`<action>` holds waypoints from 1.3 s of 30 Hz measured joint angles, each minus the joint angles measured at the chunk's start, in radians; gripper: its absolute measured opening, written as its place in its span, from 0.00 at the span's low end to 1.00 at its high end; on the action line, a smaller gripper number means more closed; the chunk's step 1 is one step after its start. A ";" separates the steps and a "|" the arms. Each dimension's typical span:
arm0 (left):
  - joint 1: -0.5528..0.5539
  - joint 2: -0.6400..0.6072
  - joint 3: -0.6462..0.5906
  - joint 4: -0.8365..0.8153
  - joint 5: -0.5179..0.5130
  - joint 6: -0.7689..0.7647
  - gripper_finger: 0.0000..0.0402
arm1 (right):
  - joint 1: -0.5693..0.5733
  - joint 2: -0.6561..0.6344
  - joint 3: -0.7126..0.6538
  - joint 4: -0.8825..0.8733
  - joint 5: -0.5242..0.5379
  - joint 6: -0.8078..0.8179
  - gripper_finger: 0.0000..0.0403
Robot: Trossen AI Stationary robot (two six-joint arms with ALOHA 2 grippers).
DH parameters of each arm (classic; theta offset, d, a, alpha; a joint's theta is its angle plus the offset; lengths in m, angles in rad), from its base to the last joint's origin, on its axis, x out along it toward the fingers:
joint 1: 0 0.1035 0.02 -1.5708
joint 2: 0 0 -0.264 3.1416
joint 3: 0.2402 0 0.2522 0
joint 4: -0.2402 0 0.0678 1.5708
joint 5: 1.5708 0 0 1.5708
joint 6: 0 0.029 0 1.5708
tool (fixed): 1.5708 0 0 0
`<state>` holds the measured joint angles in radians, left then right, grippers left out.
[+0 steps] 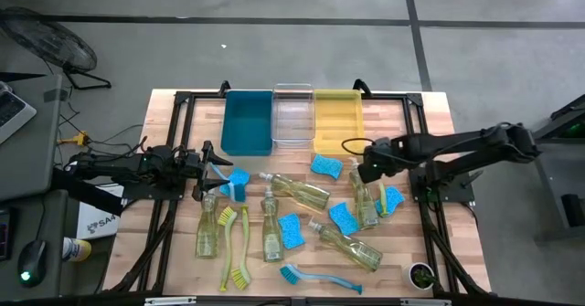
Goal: Pick & Place Kitchen Sink Supplies
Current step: Put the yellow dish brush into the yellow bin
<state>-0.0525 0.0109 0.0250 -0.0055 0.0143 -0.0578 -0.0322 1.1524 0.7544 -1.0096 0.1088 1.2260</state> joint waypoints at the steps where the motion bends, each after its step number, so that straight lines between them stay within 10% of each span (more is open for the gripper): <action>1: 0.000 0.000 0.000 0.000 0.000 0.000 0.66 | -0.006 0.012 0.000 0.000 0.000 -0.001 0.46; 39: 0.000 0.000 0.000 0.000 0.000 0.000 0.66 | -0.171 0.263 0.000 0.044 -0.033 -0.266 0.46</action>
<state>-0.0526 0.0107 0.0250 -0.0053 0.0147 -0.0578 -0.2035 1.4151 0.7544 -0.9657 0.0760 0.9600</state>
